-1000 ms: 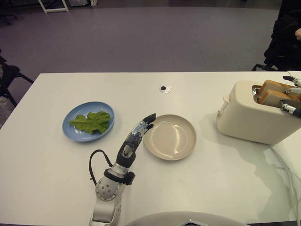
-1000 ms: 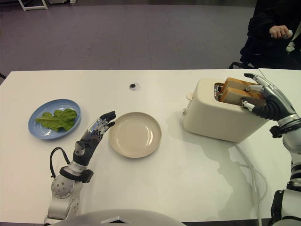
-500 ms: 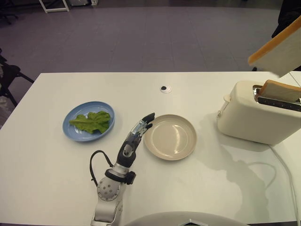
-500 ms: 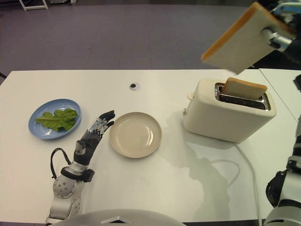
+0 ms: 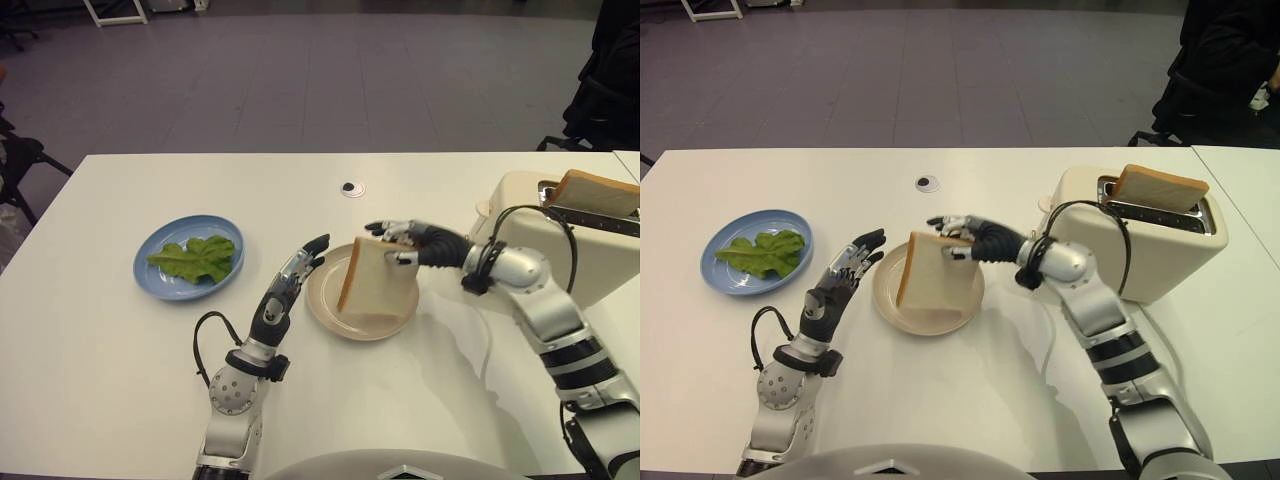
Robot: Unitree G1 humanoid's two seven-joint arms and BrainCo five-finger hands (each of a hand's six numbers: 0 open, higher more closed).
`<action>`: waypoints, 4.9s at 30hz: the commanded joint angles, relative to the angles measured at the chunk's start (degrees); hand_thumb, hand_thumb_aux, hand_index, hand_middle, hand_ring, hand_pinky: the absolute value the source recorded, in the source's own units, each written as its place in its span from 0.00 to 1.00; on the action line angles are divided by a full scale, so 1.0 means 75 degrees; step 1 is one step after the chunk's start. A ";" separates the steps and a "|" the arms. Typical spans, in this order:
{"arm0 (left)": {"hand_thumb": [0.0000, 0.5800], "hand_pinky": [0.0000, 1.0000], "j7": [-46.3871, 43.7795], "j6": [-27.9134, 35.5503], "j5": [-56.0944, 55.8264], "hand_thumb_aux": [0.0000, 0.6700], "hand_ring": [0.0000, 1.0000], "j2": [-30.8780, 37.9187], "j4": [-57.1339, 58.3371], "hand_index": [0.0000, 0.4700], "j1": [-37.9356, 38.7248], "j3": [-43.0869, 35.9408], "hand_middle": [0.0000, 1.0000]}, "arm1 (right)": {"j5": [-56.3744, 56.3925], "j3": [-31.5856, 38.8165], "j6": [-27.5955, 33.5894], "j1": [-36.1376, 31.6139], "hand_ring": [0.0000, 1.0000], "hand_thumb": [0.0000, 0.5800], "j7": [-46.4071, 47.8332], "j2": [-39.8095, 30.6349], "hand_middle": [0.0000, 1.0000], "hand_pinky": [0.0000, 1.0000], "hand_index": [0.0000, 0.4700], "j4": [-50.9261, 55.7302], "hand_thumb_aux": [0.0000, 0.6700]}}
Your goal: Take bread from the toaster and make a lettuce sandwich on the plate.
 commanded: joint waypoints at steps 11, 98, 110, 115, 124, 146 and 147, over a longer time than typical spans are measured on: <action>0.00 0.00 0.0028 0.0071 -0.0148 0.00 0.00 0.0033 -0.0165 0.00 0.0007 0.0119 0.00 | -0.0832 -0.0106 -0.0147 0.0116 0.00 0.00 0.0079 0.0793 0.00 0.00 0.00 0.0221 0.00; 1.00 0.00 0.3775 0.0406 0.7018 1.00 0.00 0.2238 0.2801 1.00 -0.3822 -0.2197 0.00 | 0.1016 -0.2734 -0.1285 0.1714 0.00 0.00 -0.0038 0.1199 0.00 0.00 0.00 -0.1791 0.00; 0.95 0.00 0.3772 0.0221 0.6911 0.78 0.00 0.2438 0.2535 0.78 -0.3551 -0.2005 0.00 | 0.1095 -0.2711 -0.1198 0.1688 0.00 0.00 0.0083 0.1237 0.00 0.00 0.00 -0.1726 0.00; 0.85 0.00 0.3740 0.0142 0.6872 0.61 0.00 0.2559 0.2392 0.61 -0.3466 -0.1871 0.00 | 0.1094 -0.2725 -0.1196 0.1680 0.00 0.00 0.0092 0.1246 0.00 0.00 0.00 -0.1721 0.00; 0.14 0.00 0.3400 0.0351 0.6103 0.07 0.00 0.2631 0.1128 0.07 -0.2915 -0.1097 0.00 | 0.0569 -0.2957 -0.1706 0.1510 0.00 0.00 0.0085 0.0814 0.00 0.00 0.00 -0.1914 0.00; 0.00 0.00 0.1325 0.0824 0.0972 0.00 0.00 0.1065 -0.1232 0.00 -0.0168 -0.0097 0.00 | -0.5769 -0.2262 -0.6640 -0.1924 0.00 0.84 -0.4111 -0.4274 0.00 0.00 0.60 0.7189 0.60; 0.00 0.00 0.1290 0.0818 0.0964 0.00 0.00 0.1044 -0.1234 0.00 -0.0165 -0.0084 0.00 | -0.5696 -0.2208 -0.6724 -0.1951 0.00 0.90 -0.4090 -0.4249 0.00 0.00 0.69 0.7260 0.69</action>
